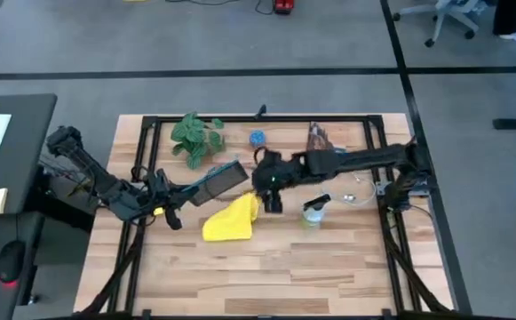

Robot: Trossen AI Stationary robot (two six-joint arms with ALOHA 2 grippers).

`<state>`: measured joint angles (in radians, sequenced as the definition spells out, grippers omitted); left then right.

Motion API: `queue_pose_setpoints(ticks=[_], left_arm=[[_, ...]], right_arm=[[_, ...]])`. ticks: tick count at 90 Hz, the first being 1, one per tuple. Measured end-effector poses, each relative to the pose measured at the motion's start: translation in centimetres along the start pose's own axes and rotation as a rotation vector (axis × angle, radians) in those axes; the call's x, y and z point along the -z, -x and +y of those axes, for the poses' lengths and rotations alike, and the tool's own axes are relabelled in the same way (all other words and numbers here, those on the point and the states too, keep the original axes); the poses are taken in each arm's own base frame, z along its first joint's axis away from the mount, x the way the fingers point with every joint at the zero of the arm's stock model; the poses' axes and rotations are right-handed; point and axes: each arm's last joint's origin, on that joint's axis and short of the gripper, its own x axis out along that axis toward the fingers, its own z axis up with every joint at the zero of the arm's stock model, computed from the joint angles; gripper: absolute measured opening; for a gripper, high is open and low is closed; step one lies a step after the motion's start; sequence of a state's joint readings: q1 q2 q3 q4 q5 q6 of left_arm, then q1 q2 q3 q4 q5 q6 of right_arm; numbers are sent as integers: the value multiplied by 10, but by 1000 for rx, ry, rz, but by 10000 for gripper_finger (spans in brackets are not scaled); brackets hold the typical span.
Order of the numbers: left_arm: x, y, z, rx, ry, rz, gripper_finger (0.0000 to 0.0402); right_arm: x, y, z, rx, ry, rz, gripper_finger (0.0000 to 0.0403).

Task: Apply microfiber cloth
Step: Spray the blue tablet with the white spray bottle

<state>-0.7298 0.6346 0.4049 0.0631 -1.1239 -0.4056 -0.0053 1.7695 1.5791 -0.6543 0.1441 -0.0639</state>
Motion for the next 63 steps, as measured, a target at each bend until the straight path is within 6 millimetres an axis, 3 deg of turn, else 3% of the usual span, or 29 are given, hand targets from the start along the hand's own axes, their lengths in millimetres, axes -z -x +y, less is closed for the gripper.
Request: queue_pose_setpoints(ticks=[12,23,37,46,63], left_arm=[[0,1,-1,11,0,3,10],[1,1,-1,13,-1,3,10],[2,1,-3,14,-10,9,10],[4,0,-4,14,-17,14,10],[8,-1,-4,11,-50,27,15]], right_arm=[[-12,-9,-15,-121,4,-149,249],[-19,-27,-12,-247,51,-249,249],[-23,-44,-4,-259,78,-308,233],[-21,-51,-2,-262,87,-297,179],[-21,-48,-1,-285,75,-288,24]])
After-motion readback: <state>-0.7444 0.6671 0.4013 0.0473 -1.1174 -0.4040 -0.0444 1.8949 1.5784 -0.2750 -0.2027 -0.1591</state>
